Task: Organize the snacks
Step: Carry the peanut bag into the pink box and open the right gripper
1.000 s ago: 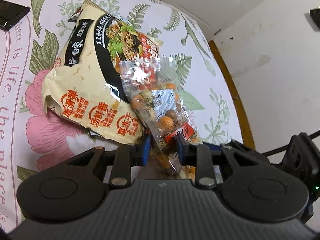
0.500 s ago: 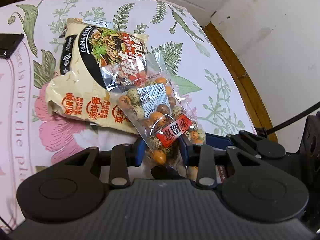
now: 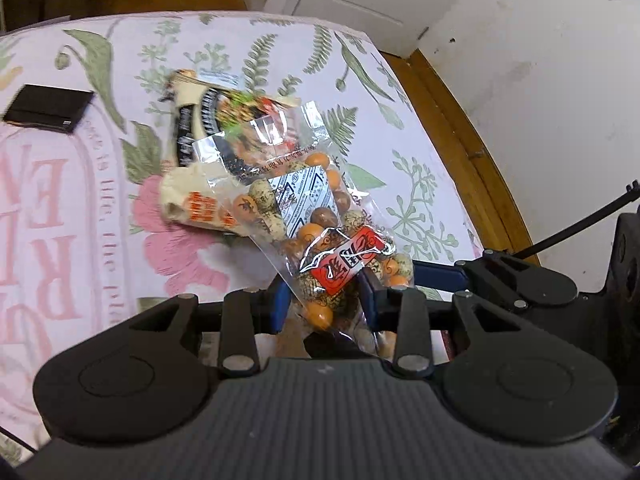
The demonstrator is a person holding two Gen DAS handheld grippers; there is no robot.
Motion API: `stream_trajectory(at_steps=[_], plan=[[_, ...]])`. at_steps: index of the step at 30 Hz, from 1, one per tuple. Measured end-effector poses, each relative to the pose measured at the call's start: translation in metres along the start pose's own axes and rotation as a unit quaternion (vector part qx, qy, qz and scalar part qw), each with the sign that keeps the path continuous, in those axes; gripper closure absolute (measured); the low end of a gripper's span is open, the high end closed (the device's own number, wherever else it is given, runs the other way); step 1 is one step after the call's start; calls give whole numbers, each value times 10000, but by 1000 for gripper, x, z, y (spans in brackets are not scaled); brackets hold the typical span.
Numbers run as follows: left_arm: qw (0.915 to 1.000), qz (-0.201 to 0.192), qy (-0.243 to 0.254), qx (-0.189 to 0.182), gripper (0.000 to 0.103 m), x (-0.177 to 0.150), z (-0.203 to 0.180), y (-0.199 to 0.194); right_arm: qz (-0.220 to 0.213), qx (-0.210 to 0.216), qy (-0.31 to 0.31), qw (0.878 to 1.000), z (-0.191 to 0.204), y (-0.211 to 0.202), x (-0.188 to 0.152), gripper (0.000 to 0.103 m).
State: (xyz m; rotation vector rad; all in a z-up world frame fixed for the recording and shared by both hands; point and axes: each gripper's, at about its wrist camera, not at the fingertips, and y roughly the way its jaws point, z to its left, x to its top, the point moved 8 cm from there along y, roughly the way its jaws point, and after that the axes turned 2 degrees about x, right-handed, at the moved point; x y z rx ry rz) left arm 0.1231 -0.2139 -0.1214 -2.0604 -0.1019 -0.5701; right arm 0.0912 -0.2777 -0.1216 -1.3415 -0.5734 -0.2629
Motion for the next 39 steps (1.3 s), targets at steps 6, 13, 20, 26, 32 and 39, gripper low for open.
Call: stream_trajectory(at_steps=[6,13,20,26,32,39], plan=[[9991,-171,-241,299,69,7,30,-51,-88,242,-526,9983,49,-7,28,11],[9914,-868,-625,748,69,18,89,-116,-467,643,-1413,9868,122,5,78,11],[9804,-1279,-1022,1092,69,31,177,-158,-770,889,-2499,9611,200,50,124,11],[9657,-1510,-1368,1610,68,48,252,-170,-1368,976,-3260,9303,255,105,154,11],[9570,-1570,-1695,1755,68,46,311,-165,-1517,1277,-3583,9123,284,140,162,11],[9468,-1540,-2061,1931,67,32,347,-179,-1368,1506,-4134,8875,320,160,166,11]])
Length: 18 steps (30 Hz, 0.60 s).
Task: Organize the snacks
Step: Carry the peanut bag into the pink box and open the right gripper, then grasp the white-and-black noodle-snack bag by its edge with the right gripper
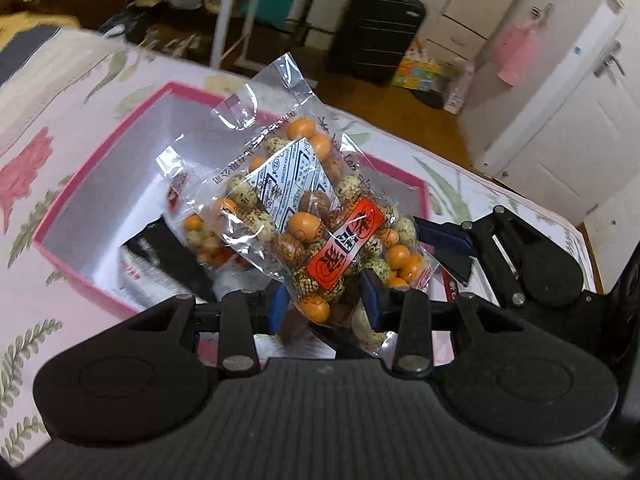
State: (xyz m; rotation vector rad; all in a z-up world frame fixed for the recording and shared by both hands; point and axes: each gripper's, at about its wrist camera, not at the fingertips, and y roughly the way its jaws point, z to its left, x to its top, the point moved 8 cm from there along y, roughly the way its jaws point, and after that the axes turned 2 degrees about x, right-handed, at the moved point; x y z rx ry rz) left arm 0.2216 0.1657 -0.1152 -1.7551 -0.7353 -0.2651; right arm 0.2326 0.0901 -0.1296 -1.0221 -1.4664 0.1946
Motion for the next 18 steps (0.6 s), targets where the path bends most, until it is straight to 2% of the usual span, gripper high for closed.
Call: stream_trajectory(at_steps=[4,9,13,15,18], plan=[[9994,311,-156,78,65,-6,16,15,302,265,-171,9990,1,14,0,11],[9998,137,18,108,62,-7,12,10,192,-52,-112,9997,-5,-7,3,11],[9997,-23,239,53,62,-5,1,-2,26,-197,659,9976,-17,-44,-10,11],[9992,-126,386,12,61,-5,-5,-9,-37,-79,1141,9934,-22,-71,-22,11],[9980,-248,580,-55,61,-6,-20,-21,-179,-223,1576,9871,-31,-108,-36,11]])
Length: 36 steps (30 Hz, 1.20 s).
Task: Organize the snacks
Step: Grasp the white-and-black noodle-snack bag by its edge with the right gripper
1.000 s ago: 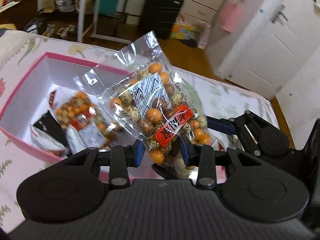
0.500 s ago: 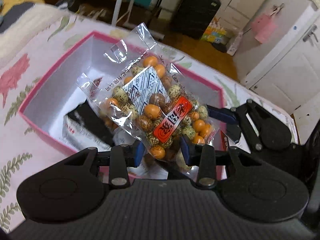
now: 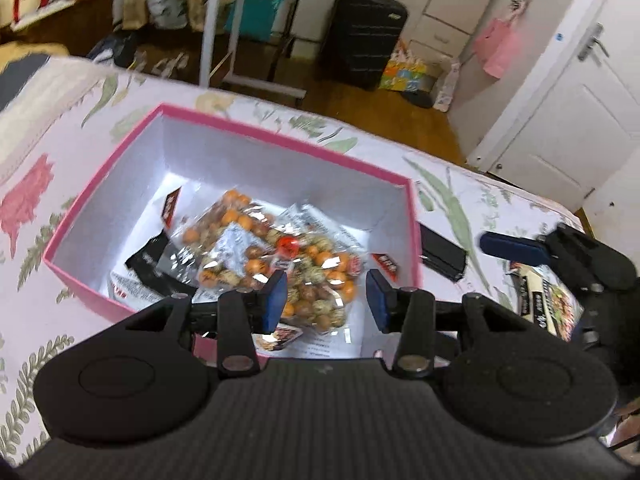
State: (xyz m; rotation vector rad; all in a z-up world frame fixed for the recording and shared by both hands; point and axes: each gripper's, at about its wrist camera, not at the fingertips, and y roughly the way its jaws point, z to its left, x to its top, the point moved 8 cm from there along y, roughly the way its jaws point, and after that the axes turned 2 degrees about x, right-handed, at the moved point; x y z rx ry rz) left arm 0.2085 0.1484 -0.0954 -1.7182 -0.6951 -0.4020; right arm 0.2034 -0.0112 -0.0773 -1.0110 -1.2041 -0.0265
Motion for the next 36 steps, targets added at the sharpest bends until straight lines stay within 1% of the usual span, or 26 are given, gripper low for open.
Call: stream_trajectory(at_steps=[2,3,4,6,7,8,10,11,13,16,17,18,20,23,25,27,29,30,33,35,36], plan=[[9998,-59,147,-72,61,1,-15,-6,46,-206,292,9994,-16,-17,-5,11],[9996,-65,261,-118,61,2,-24,-8,120,-321,557,9979,-26,-29,-9,11],[9990,-50,406,-157,61,2,-33,-9,245,-323,824,9958,-36,-36,-12,11],[9961,-34,829,-293,61,1,-57,-12,694,-142,1316,9888,-52,-51,-25,11],[9946,-71,973,-368,61,0,-71,-14,827,-176,1506,9850,-59,-58,-30,11],[9933,-85,1065,-441,60,0,-82,-15,890,-304,1624,9822,-66,-66,-35,11],[9900,-79,1252,-652,58,-1,-106,-16,865,-578,1724,9795,-80,-83,-43,11],[9880,-75,1324,-792,55,-2,-119,-15,839,-646,1773,9784,-85,-89,-46,11],[9841,-58,1450,-1028,54,-5,-141,-12,739,-758,1902,9760,-96,-103,-55,11],[9792,-44,1594,-1254,52,-11,-171,0,536,-952,2251,9682,-116,-119,-75,10],[9780,-21,1609,-1329,49,-13,-180,6,505,-1003,2357,9653,-122,-123,-84,10],[9776,62,1575,-1392,44,-16,-189,16,482,-1083,2437,9626,-127,-123,-92,10],[9776,182,1442,-1525,43,-22,-201,34,464,-1371,2573,9554,-141,-122,-115,10],[9755,345,1398,-1661,43,-35,-217,62,454,-1716,2815,9430,-160,-120,-149,10],[9731,335,1547,-1676,43,-46,-228,77,347,-1788,3056,9346,-174,-117,-172,10],[9697,226,1829,-1602,43,-55,-239,89,276,-1880,3216,9276,-185,-112,-188,10],[9662,205,1979,-1641,43,-63,-251,101,267,-2030,3355,9195,-194,-108,-204,10],[9647,283,1952,-1745,43,-68,-257,108,248,-2045,3388,9180,-196,-107,-209,10],[9635,561,1641,-2041,43,-78,-271,129,216,-2002,3487,9154,-199,-101,-227,10],[9630,687,1464,-2158,43,-82,-279,142,264,-1992,3558,9127,-199,-95,-236,9],[9630,796,1423,-2147,43,-86,-284,151,341,-1903,3618,9120,-198,-89,-241,4]])
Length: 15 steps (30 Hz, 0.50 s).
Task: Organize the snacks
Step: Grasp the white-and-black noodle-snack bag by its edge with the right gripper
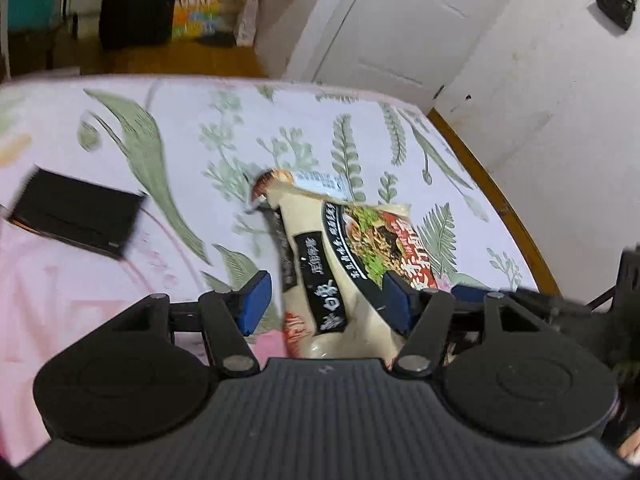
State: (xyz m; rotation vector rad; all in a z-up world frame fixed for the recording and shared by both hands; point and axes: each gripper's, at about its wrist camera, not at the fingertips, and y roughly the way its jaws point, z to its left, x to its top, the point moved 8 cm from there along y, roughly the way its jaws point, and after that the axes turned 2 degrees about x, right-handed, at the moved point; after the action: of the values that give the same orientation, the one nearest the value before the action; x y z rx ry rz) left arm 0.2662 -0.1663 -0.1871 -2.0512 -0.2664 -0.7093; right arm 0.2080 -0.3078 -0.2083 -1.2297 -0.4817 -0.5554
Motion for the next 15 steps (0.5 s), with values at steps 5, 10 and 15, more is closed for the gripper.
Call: stream_trajectory(at_steps=[5,10,15], plan=[[9983,477,-234,-244,42,-15,-2,28,166,228,-175,9994,9,18,-9,0],[9970,504,-469,-359,46,-15,4,29,-80,373,-136,9992,8,27,2,0],[9961,603,-494,-410,47,-20,-2,24,-101,325,-366,9988,21,16,0,2]])
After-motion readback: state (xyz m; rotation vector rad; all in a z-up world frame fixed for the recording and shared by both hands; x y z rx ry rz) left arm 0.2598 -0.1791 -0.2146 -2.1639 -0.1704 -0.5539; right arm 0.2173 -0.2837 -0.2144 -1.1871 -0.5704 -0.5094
